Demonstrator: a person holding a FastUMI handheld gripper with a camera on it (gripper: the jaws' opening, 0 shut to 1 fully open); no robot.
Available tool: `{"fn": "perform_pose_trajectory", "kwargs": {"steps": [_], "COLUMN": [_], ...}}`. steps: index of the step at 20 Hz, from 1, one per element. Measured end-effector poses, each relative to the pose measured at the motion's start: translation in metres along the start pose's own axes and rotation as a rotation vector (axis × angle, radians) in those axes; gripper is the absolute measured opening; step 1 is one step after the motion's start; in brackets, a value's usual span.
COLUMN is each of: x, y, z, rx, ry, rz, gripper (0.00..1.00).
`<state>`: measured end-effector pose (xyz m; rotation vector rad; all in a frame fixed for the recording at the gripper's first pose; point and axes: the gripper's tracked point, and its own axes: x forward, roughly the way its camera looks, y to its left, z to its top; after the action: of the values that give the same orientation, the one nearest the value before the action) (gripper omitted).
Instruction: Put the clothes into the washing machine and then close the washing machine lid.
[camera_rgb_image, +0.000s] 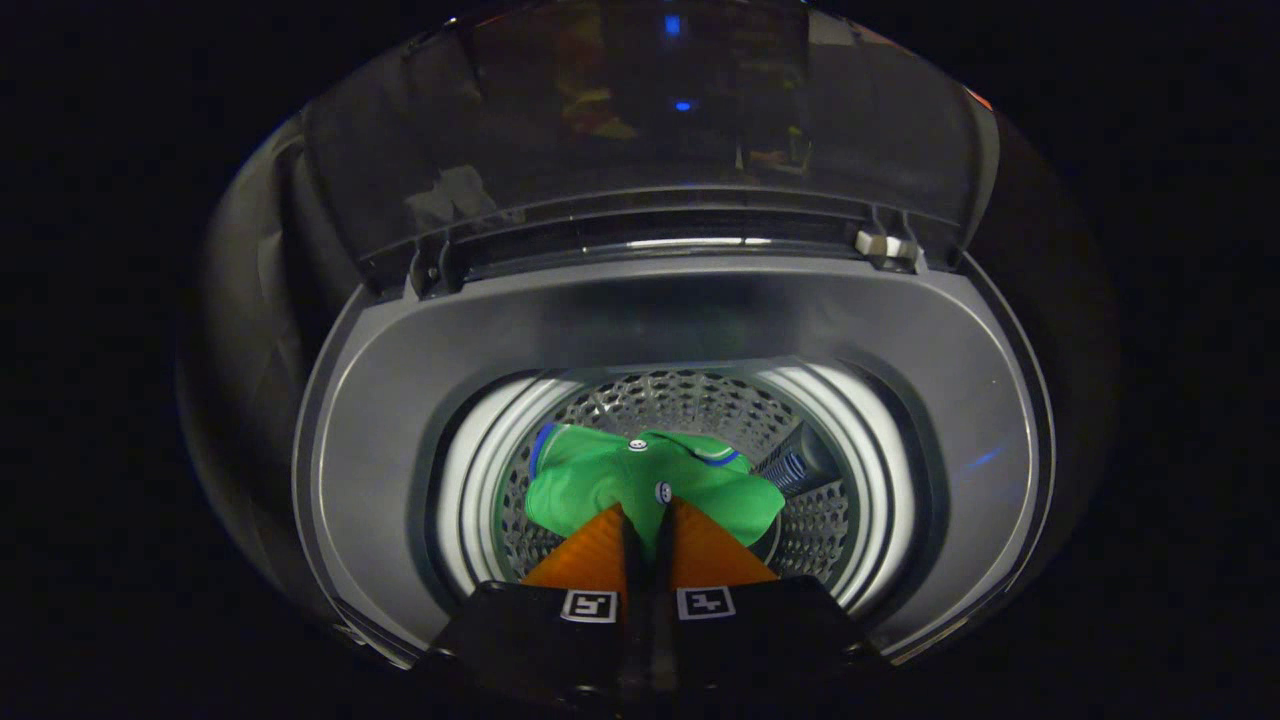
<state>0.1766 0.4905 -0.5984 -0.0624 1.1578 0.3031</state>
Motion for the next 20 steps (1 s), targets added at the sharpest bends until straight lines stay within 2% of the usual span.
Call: {"fn": "perform_pose_trajectory", "kwargs": {"steps": [4, 6, 9, 10, 11, 15, 20], "x": [0.013, 0.016, 0.019, 0.018, 0.019, 0.014, 0.01], "y": [0.0, 0.001, -0.004, -0.003, -0.005, -0.005, -0.003], "z": [-0.011, -0.009, -0.012, -0.012, -0.011, -0.014, -0.02], "rx": [0.017, 0.05, 0.076, 0.077, 0.07, 0.076, 0.07], "ry": [0.127, 0.142, 0.169, 0.175, 0.169, 0.16, 0.167], "rz": [0.002, 0.012, -0.016, -0.017, -0.026, -0.03, -0.022], "gripper": [0.08, 0.08, 0.09, 0.12, 0.18, 0.97, 0.99]}}
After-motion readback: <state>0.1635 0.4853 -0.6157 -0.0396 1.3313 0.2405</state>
